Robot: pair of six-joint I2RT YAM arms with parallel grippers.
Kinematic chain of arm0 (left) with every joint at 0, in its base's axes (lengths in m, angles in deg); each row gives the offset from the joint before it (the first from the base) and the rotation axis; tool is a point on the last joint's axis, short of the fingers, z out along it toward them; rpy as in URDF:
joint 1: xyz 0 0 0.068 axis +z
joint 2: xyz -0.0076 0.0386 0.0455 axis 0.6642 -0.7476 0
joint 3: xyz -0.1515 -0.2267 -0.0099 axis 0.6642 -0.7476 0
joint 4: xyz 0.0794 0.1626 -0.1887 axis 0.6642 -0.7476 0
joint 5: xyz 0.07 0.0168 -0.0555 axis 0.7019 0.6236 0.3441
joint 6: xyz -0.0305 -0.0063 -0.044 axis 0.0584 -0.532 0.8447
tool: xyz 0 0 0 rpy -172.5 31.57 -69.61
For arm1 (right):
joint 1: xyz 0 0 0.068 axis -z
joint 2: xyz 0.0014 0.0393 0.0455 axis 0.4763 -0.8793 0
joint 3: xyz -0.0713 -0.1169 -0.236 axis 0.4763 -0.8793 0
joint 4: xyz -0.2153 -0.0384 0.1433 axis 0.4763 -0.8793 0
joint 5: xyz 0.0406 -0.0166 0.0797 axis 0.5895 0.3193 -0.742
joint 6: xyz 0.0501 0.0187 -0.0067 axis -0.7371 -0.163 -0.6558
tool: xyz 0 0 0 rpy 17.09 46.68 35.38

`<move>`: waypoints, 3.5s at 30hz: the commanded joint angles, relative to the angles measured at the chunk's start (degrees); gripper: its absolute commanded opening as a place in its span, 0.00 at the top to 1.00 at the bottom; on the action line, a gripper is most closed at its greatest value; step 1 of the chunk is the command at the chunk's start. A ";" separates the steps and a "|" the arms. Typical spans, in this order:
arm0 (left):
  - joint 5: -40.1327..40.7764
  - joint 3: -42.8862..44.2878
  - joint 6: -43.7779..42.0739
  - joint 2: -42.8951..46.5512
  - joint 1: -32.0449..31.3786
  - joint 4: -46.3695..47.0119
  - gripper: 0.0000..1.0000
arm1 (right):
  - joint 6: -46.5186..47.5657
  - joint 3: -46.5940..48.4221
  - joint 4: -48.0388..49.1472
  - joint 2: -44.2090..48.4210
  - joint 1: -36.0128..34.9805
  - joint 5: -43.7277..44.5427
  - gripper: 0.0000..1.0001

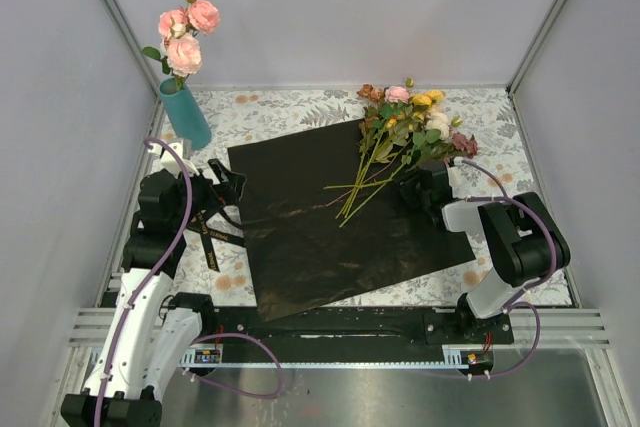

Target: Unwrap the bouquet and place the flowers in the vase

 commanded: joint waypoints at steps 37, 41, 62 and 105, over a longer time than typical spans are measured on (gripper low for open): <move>2.70 4.42 -0.38 0.60 -0.15 -2.14 0.01 | 3.02 2.01 5.12 5.88 2.80 2.58 0.80; 1.21 4.51 -0.91 0.60 -0.15 -1.70 0.01 | 4.95 2.71 2.83 7.91 2.63 1.79 0.90; -22.62 10.21 7.08 -8.88 -14.72 10.94 0.08 | 19.55 0.78 17.41 27.77 -2.19 -42.49 1.00; 45.32 12.16 -37.27 -16.09 -26.19 51.79 1.00 | 29.12 -3.88 10.21 36.12 -18.99 -36.27 0.00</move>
